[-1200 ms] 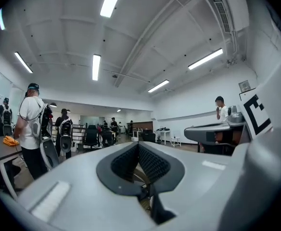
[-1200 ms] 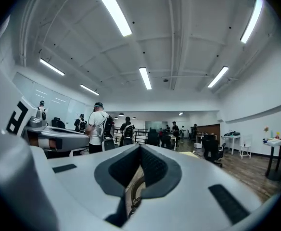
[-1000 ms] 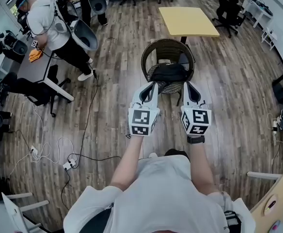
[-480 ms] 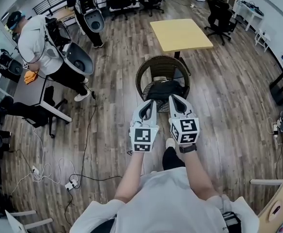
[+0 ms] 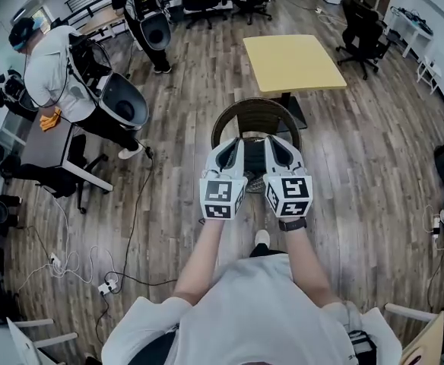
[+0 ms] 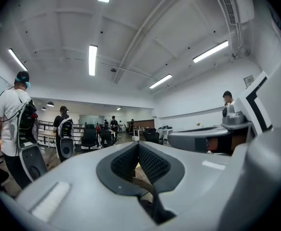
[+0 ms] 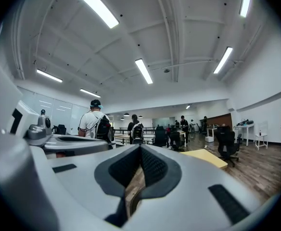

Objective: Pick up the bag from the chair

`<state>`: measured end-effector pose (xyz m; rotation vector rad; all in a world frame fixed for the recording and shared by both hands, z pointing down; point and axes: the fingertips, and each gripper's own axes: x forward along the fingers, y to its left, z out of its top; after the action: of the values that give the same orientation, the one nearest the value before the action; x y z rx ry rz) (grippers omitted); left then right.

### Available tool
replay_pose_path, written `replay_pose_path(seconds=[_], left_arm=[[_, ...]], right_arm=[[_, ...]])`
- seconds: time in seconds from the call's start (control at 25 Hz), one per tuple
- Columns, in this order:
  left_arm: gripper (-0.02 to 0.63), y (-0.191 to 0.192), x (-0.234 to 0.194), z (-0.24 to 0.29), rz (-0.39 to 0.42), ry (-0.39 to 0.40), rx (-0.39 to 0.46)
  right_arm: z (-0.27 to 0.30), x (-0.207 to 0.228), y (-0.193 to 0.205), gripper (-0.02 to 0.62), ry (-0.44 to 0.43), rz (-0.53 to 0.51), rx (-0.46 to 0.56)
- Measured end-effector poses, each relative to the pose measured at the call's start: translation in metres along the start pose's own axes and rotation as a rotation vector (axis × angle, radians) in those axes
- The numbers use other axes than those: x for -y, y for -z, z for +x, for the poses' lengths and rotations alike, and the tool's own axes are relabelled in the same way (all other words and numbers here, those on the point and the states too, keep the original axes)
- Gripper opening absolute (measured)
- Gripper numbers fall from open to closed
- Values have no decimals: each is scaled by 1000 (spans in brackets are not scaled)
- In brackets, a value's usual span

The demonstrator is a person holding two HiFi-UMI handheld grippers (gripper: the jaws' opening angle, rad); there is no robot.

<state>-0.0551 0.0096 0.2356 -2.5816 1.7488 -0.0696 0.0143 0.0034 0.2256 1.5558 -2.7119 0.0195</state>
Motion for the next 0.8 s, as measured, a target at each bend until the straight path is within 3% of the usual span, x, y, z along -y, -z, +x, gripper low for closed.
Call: replay_pose_path(seconds=[0.36,0.8], left_arm=[[5,31,10,83,-12,13,-87],[3,147,6,136,-99,56,-283]], right_arm=[[48,73,33,0,-10,62,-60],[96,109,148,0,3,166,-270]])
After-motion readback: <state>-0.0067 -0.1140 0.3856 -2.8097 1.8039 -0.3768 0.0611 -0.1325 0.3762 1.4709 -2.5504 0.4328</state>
